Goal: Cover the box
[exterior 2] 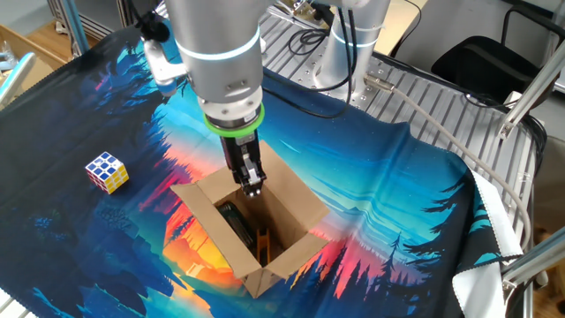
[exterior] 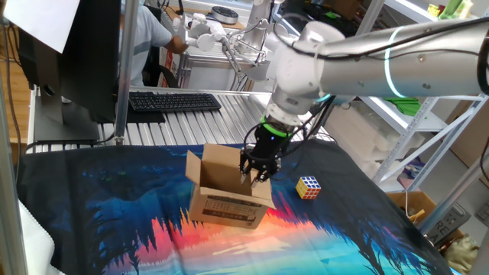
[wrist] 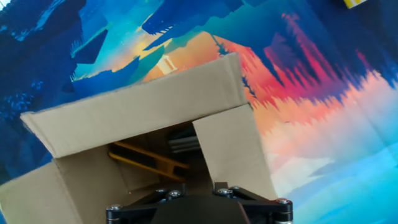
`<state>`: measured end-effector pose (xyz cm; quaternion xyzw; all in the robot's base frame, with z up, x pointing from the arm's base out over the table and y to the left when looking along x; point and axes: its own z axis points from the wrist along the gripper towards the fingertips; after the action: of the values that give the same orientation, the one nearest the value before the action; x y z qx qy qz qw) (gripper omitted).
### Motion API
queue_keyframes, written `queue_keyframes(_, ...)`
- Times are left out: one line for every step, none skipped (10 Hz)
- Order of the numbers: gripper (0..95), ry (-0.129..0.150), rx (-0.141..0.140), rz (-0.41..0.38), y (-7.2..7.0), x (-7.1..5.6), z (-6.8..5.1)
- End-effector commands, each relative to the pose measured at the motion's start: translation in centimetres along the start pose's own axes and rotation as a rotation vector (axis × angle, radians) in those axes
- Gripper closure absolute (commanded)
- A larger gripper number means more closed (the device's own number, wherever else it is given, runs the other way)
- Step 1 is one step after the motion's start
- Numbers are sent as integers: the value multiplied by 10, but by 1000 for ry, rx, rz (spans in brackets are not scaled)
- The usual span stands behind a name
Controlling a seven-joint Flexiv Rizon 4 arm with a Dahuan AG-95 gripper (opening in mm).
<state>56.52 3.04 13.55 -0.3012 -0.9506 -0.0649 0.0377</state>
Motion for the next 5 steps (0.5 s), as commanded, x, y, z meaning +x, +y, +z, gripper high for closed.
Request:
queue_keyframes(760,7,6,-42,-1,-4,1)
queue_keyframes(760,13,10,-64,-1,-7,0)
queue_keyframes(760,14,11,-69,-1,-9,-1)
queue_keyframes(760,14,11,-70,-2,-10,-1)
queue_keyframes(760,12,9,-73,-3,-11,1)
